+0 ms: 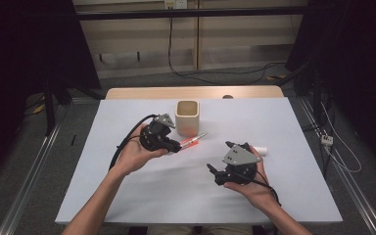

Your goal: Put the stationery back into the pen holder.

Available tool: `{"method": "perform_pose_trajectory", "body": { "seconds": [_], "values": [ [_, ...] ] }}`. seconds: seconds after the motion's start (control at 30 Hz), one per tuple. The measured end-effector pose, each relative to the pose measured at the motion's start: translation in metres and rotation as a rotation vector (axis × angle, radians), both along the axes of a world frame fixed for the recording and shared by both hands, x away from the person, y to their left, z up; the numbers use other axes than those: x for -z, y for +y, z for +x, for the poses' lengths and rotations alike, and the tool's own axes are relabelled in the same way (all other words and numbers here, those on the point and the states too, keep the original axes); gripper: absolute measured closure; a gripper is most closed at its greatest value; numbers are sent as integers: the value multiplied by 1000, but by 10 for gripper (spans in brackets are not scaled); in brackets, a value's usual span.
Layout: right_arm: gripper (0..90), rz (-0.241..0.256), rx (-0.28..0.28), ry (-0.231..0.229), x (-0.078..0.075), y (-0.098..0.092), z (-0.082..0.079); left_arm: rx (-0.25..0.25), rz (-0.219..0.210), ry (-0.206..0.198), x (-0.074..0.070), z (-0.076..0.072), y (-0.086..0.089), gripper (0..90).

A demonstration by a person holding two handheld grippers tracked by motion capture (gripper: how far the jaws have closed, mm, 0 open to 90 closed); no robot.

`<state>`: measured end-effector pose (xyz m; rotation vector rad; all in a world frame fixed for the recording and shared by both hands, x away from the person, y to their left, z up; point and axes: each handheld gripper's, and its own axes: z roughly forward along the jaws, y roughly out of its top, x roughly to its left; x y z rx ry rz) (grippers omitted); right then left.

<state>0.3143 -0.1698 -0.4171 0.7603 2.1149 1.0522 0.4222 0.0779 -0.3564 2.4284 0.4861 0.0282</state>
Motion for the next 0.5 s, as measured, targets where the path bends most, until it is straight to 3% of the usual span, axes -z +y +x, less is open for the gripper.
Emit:
{"method": "perform_pose_trajectory", "body": {
  "seconds": [0.17,0.27,0.5],
  "values": [
    [105,-80,-19,-54,3,8,-5,30,18,17,8,-2,-10,805],
    [132,-209,-33,-131,1,15,-10,49,42,25,12,-6,-14,805],
    [212,-368,-78,-230,5,31,-16,96,73,32,16,-10,-24,805]
  ]
}}
